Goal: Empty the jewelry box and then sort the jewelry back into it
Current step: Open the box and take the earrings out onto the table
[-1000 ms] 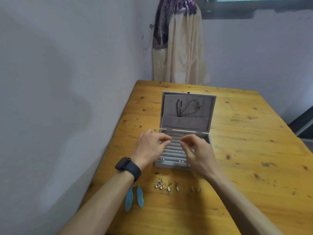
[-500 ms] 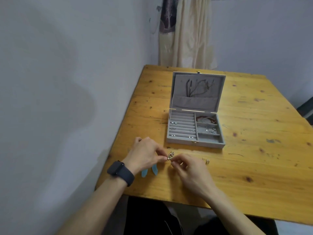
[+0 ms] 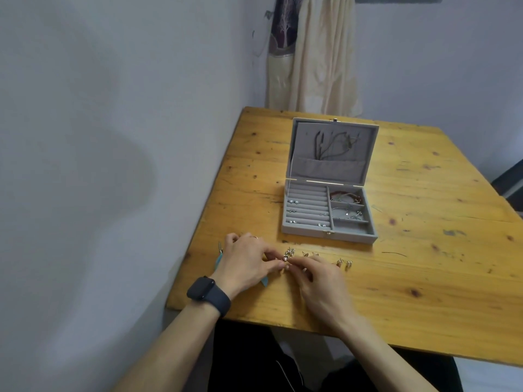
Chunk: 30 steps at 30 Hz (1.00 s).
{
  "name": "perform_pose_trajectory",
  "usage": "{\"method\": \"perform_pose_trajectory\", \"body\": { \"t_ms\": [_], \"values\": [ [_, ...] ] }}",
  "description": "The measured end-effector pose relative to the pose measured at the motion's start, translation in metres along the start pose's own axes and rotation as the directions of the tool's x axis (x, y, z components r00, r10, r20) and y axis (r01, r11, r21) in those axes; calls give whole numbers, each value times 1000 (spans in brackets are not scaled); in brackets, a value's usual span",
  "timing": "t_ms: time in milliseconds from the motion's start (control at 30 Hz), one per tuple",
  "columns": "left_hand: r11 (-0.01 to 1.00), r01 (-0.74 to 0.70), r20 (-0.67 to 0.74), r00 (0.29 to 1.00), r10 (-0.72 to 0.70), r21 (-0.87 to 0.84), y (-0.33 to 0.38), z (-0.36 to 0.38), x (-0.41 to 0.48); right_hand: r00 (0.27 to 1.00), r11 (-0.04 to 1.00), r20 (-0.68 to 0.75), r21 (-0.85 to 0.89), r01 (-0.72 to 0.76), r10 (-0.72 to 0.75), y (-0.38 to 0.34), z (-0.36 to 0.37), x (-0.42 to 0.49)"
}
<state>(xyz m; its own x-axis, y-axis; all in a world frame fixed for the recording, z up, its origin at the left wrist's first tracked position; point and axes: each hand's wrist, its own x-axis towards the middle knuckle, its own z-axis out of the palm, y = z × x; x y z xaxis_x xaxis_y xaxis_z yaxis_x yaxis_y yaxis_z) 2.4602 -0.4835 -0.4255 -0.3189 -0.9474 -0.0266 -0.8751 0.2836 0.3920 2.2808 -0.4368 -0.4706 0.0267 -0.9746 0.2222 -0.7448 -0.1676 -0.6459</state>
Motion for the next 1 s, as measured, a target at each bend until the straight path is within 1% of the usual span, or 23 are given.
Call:
{"method": "perform_pose_trajectory", "body": {
  "t_ms": [300, 500, 667, 833, 1000],
  "values": [
    [1000, -4, -44, 999, 4, 5, 0, -5, -2, 1000, 999, -24, 41, 14, -13, -2, -3, -4],
    [1000, 8, -27, 1000, -8, 10, 3, -3, -2, 1000, 997, -29, 75, 12, -10, 1, -4, -8],
    [1000, 18, -22, 1000, -18, 2, 6, -6, 0, 1000, 993, -2, 115, -9, 9, 3, -10, -10],
    [999, 25, -80, 996, -27, -20, 11, -10, 8, 999, 984, -37, 176, 10, -4, 3, -27, -3],
    [999, 15, -149, 989, -22, -50, 17, -13, 27, 994, 991, -106, 127, 34, -21, 7, -57, 29]
  ]
}}
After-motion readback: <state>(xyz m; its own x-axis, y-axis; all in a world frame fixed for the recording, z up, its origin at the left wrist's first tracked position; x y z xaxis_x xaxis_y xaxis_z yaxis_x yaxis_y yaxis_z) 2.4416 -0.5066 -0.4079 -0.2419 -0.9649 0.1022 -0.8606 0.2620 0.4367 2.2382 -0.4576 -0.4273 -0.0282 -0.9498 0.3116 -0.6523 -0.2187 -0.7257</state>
